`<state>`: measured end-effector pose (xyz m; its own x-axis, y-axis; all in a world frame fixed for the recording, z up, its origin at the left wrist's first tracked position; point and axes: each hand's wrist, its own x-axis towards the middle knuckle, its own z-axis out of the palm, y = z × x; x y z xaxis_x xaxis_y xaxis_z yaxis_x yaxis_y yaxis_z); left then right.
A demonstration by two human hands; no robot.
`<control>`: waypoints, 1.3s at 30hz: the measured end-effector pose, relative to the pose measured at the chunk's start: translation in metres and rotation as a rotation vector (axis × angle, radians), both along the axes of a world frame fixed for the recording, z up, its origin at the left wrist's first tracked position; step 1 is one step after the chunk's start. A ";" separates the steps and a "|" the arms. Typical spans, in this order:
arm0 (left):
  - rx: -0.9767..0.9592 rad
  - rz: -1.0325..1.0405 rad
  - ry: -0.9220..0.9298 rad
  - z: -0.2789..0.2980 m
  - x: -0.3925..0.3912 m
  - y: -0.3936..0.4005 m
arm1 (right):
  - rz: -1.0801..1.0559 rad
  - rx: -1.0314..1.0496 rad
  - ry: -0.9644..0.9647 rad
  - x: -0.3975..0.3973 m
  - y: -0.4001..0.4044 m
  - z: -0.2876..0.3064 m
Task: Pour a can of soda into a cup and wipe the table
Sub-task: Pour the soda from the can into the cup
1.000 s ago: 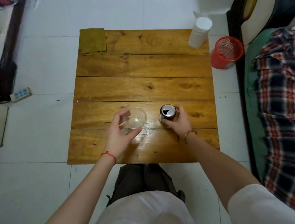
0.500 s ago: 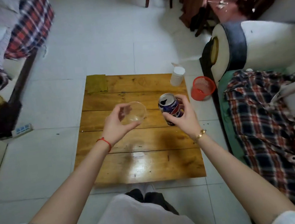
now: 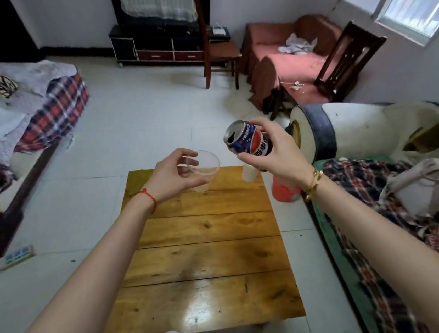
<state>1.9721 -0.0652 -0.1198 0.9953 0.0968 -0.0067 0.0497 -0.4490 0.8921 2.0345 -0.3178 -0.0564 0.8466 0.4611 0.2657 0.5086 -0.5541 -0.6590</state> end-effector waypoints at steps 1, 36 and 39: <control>0.008 -0.007 -0.006 0.004 0.001 0.000 | 0.013 -0.032 -0.025 0.002 0.001 0.006; 0.071 -0.006 0.105 -0.027 -0.014 -0.004 | 0.092 -0.461 -0.223 0.003 0.019 0.007; 0.065 0.006 0.101 -0.029 -0.016 -0.003 | 0.091 -0.467 -0.227 0.002 0.018 0.008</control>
